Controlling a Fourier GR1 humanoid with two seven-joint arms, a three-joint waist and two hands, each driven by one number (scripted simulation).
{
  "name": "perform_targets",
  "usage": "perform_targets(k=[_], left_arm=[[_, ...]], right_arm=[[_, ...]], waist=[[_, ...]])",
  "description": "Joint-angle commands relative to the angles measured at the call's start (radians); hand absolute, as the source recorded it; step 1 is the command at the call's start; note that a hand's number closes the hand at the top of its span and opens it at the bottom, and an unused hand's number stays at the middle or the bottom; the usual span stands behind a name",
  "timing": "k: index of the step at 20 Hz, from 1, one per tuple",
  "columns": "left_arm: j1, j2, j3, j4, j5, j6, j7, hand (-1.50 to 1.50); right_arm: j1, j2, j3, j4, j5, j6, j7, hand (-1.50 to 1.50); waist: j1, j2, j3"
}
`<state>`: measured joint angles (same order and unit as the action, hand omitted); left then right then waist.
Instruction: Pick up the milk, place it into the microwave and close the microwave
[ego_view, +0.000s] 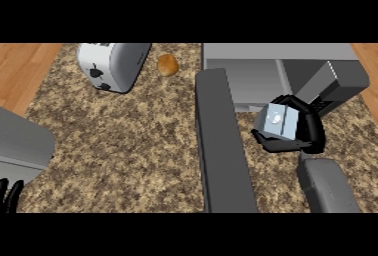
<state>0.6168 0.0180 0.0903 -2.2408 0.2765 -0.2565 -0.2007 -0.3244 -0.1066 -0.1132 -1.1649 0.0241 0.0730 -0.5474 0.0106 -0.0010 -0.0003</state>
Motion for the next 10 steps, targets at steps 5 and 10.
perform_targets(k=[5,10], left_arm=[[-0.049,0.028,0.068,0.064,0.035,-0.027,0.011,-1.5],[-0.076,-0.007,0.03,0.037,0.005,-0.005,0.029,-1.5]], right_arm=[[-0.273,0.007,-0.028,0.299,0.058,-0.096,0.03,1.5],[-0.448,0.005,-0.062,0.547,0.077,-0.126,-0.057,1.5]], waist=[[0.008,0.004,0.001],[0.016,0.008,0.001]])
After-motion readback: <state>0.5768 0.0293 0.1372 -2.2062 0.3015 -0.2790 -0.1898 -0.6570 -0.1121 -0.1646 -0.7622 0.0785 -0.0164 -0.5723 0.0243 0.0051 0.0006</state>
